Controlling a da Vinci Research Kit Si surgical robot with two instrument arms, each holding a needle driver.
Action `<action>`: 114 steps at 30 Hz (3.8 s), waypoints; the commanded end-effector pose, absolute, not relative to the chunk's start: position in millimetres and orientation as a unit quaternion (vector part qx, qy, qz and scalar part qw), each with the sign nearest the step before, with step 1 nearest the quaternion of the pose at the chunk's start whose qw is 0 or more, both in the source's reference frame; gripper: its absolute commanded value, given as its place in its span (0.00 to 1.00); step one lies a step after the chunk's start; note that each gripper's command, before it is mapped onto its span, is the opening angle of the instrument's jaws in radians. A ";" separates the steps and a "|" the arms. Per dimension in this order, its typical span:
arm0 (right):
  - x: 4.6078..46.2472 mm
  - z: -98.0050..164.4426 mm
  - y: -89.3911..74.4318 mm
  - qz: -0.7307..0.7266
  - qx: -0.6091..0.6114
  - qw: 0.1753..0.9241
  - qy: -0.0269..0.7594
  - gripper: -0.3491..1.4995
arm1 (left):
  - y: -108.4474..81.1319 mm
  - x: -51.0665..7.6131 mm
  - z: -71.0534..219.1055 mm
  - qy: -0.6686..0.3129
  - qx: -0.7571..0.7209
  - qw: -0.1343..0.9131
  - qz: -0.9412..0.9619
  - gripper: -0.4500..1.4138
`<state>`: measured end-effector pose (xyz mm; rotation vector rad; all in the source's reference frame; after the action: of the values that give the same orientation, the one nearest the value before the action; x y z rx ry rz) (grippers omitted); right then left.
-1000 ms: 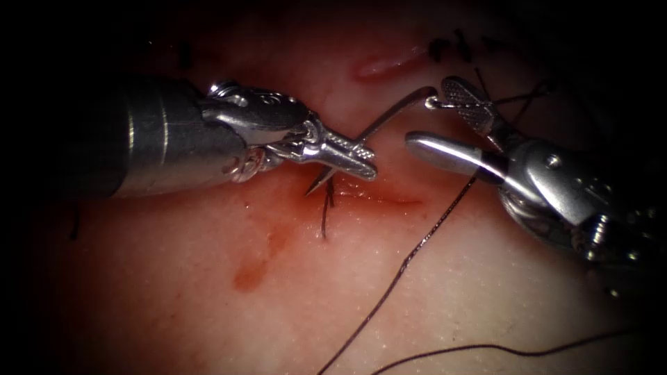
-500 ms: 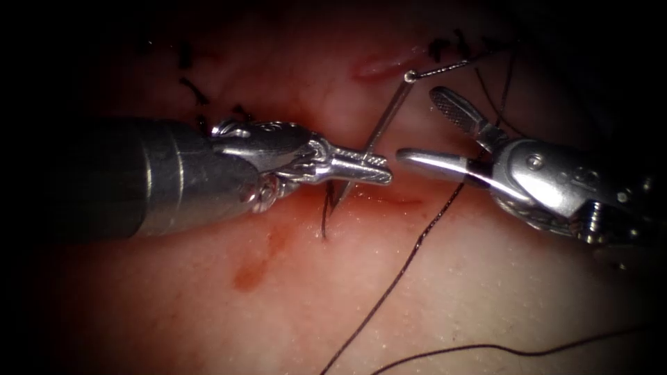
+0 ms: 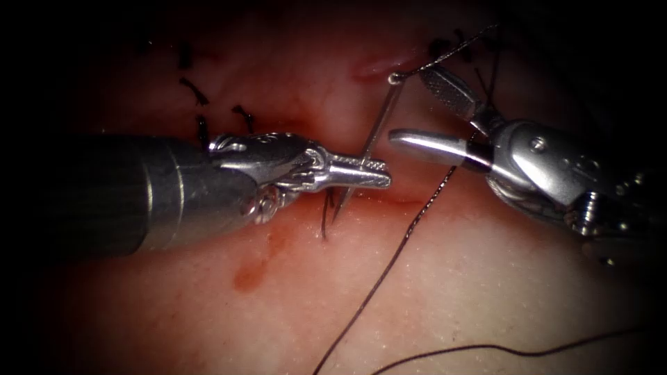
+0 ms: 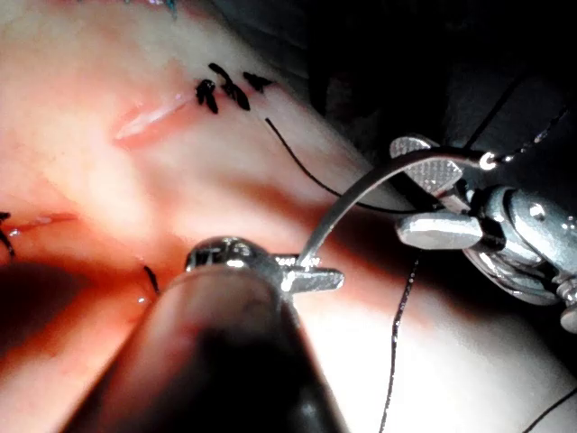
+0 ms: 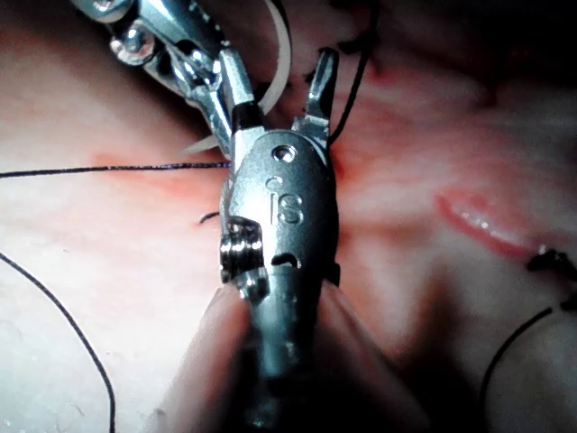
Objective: Wound Closure
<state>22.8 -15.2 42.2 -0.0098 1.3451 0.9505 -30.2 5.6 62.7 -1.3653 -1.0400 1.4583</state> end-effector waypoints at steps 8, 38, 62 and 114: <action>25.8 43.5 -14.1 0.429 0.014 0.676 0.599 0.78 | 6.1 -30.7 63.0 -0.389 -0.544 0.455 0.588 0.00; 26.1 43.6 -12.6 0.436 0.018 0.674 0.596 0.22 | 5.5 -31.0 63.1 -0.369 -0.552 0.442 0.603 0.00; 19.0 45.7 -12.7 0.370 -0.002 0.704 0.606 0.00 | 4.7 -30.9 64.2 -0.223 -0.594 0.268 0.725 0.92; 23.1 55.1 -13.4 0.181 -0.112 0.731 0.649 0.00 | -4.6 -34.1 71.7 -0.193 -0.351 0.155 0.903 0.28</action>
<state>22.0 -13.9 54.8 -0.2461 1.4251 0.3993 -33.5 -4.8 71.2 -1.0044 -0.5549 2.5865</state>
